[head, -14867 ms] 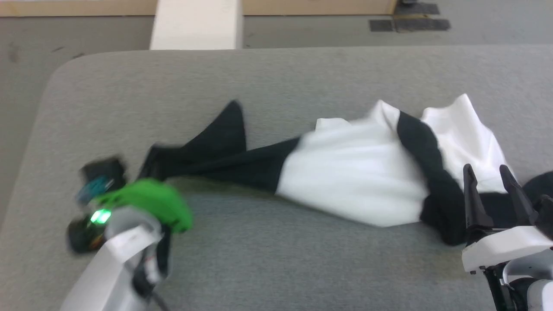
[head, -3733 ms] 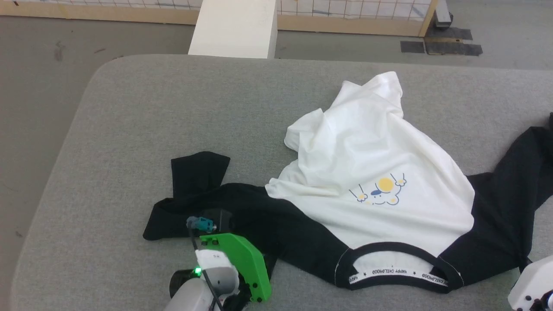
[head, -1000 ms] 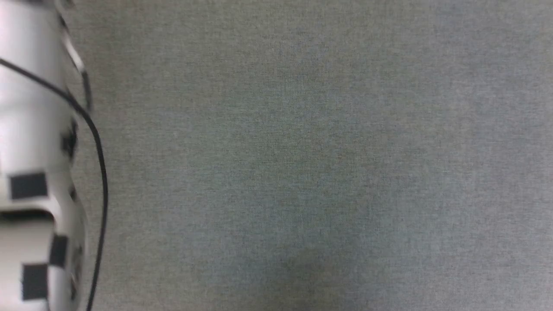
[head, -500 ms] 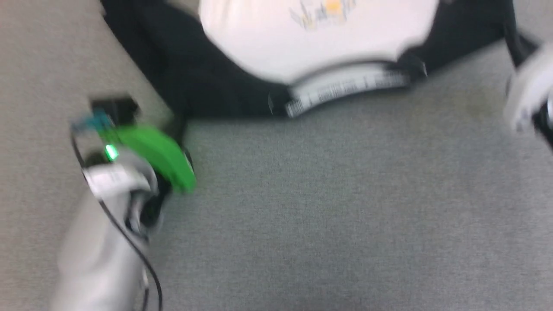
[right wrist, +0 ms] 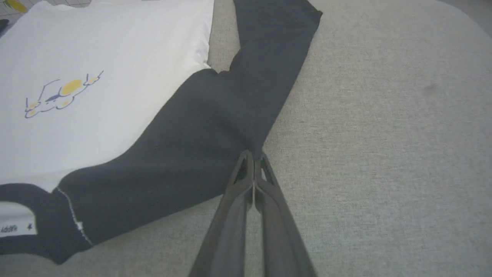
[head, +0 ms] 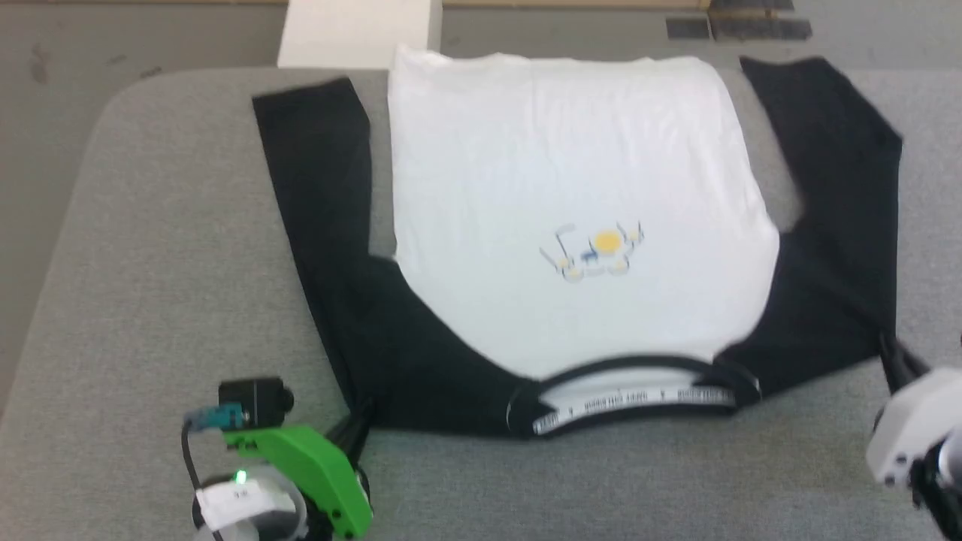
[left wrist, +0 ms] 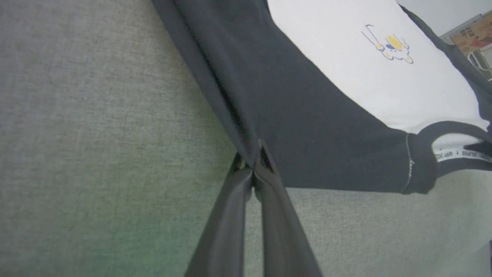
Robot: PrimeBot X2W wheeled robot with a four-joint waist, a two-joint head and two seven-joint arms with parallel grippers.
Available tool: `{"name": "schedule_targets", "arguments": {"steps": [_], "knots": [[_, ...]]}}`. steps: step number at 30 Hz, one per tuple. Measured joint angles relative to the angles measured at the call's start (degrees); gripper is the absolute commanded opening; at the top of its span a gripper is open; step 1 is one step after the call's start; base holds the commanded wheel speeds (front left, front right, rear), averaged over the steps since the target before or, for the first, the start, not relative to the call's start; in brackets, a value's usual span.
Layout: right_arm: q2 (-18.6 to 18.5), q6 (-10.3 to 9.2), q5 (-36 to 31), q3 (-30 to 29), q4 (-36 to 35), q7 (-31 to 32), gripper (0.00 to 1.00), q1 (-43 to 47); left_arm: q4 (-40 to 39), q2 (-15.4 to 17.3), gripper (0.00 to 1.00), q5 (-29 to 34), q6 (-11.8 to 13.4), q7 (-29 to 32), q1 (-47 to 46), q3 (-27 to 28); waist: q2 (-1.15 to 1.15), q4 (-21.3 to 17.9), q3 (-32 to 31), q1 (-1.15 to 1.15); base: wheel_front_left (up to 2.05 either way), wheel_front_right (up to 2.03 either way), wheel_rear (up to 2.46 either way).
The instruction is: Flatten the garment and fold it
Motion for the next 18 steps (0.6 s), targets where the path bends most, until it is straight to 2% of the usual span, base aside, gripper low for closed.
{"name": "schedule_targets", "arguments": {"steps": [8,18], "knots": [[4.3,0.0,-1.8,-3.7,-2.5,4.6,0.0,7.7,-0.6,0.6,0.0,-0.5,1.3,1.0,4.8,-1.0,0.0,1.1,-2.9,0.0,0.0,0.0,0.0],[5.2,0.0,-3.2,-4.4,1.7,6.4,0.0,11.0,1.3,0.2,0.0,-0.5,1.3,1.1,6.4,-2.7,0.0,1.4,-3.7,0.0,0.0,0.0,0.0]]}}
